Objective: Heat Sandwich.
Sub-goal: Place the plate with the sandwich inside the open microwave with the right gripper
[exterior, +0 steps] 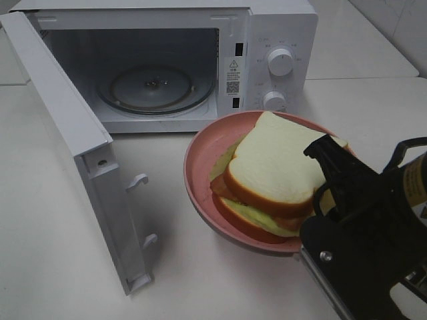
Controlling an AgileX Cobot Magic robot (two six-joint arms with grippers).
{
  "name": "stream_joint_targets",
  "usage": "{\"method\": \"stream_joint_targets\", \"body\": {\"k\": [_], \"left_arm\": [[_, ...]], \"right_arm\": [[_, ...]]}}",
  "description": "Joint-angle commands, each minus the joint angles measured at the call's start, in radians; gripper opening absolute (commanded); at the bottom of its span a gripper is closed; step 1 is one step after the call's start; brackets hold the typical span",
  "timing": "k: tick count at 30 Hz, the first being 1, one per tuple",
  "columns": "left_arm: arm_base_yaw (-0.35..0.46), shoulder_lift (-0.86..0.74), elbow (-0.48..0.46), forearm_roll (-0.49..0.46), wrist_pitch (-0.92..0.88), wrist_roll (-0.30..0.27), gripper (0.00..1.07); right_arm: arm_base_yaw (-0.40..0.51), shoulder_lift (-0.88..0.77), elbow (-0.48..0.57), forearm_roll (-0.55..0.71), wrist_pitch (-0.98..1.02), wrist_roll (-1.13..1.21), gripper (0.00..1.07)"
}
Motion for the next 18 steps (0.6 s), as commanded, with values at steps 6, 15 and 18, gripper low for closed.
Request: {"method": "stream_joint_targets", "body": {"k": [6, 15, 18], "left_arm": [[0.004, -0.023, 0.002, -0.001, -0.004, -0.003, 0.68], [0.004, -0.023, 0.002, -0.001, -0.004, -0.003, 0.68], [0.004, -0.023, 0.002, -0.001, -0.004, -0.003, 0.68]], "right_arm": [[-0.003, 0.122, -0.009, -0.006, -0.079, -0.023, 0.0], [-0.003, 0.265, -0.139, -0.006, -0.149, -0.039, 0.0], [-0.003, 0.322, -0.189, -0.006, -0.154, -0.063, 0.0]]}}
